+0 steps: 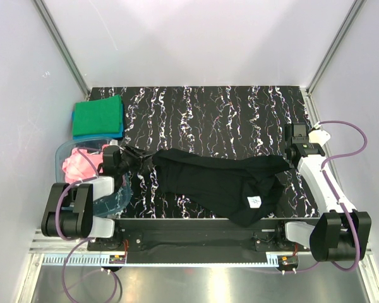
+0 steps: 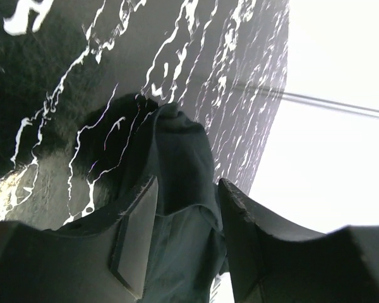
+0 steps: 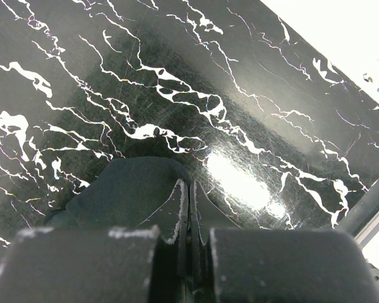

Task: Fold and stack the t-shirts
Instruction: Flatten the tshirt out

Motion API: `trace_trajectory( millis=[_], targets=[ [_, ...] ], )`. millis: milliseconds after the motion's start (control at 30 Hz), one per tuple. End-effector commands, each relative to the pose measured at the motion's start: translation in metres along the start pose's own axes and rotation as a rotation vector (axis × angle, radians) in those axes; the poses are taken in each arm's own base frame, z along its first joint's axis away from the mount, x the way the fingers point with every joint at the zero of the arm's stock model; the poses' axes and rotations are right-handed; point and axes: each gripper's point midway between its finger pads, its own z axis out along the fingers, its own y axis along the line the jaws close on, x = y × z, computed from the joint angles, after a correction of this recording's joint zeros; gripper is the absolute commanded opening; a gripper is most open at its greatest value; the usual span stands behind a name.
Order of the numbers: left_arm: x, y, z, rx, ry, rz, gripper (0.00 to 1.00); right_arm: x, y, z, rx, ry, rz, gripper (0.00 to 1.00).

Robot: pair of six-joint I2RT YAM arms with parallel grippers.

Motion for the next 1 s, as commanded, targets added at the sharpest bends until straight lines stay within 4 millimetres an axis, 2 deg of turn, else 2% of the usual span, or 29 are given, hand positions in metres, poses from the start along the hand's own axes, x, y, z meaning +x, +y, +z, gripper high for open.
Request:
trace_trajectory(
  millis=[0,67,133,200,233,367,433,567,600,633,700,800,967],
  targets=[
    [0.005,0.028,0.002,-0.125,0.009,-0.035,0.47,-0.011,0.005,-0.003,-0.021,-0.032,0.03,0.0],
    [0.001,0.031,-0.001,-0.173,-0.016,-0.014,0.47,-0.014,0.006,-0.005,-0.026,-0.037,0.031,0.0],
    [-0.009,0.028,-0.015,-0.21,-0.079,0.038,0.48,-0.016,0.006,-0.006,-0.029,-0.043,0.035,0.0],
    [-0.02,0.01,-0.023,-0.202,-0.122,0.099,0.49,-0.018,0.006,-0.008,-0.034,-0.048,0.037,0.0],
    [-0.023,0.011,-0.033,-0.241,-0.137,0.134,0.5,-0.018,0.006,-0.009,-0.035,-0.048,0.037,0.0],
    [-0.029,-0.009,-0.043,-0.231,-0.153,0.185,0.51,-0.016,0.009,-0.008,-0.048,-0.041,0.044,0.0],
    [-0.024,-0.013,-0.043,-0.216,-0.143,0.177,0.52,-0.014,0.009,-0.007,-0.049,-0.032,0.046,0.0],
    [-0.003,-0.002,-0.032,-0.176,-0.108,0.087,0.54,-0.012,0.012,-0.007,-0.064,-0.022,0.051,0.0],
    [-0.002,-0.012,-0.028,-0.115,-0.124,0.043,0.54,-0.011,0.012,-0.008,-0.067,-0.022,0.048,0.0],
    [0.012,0.0,-0.025,-0.124,-0.113,0.033,0.54,-0.012,0.012,-0.008,-0.069,-0.023,0.051,0.0],
    [0.016,-0.007,-0.022,-0.084,-0.149,0.017,0.56,-0.012,0.013,-0.009,-0.074,-0.022,0.051,0.0],
    [0.019,-0.003,-0.017,-0.104,-0.178,-0.003,0.57,-0.013,0.015,-0.012,-0.09,-0.02,0.053,0.0],
    [0.011,0.01,-0.01,-0.141,-0.225,-0.052,0.59,-0.016,0.016,-0.015,-0.109,-0.028,0.063,0.0]
  ],
)
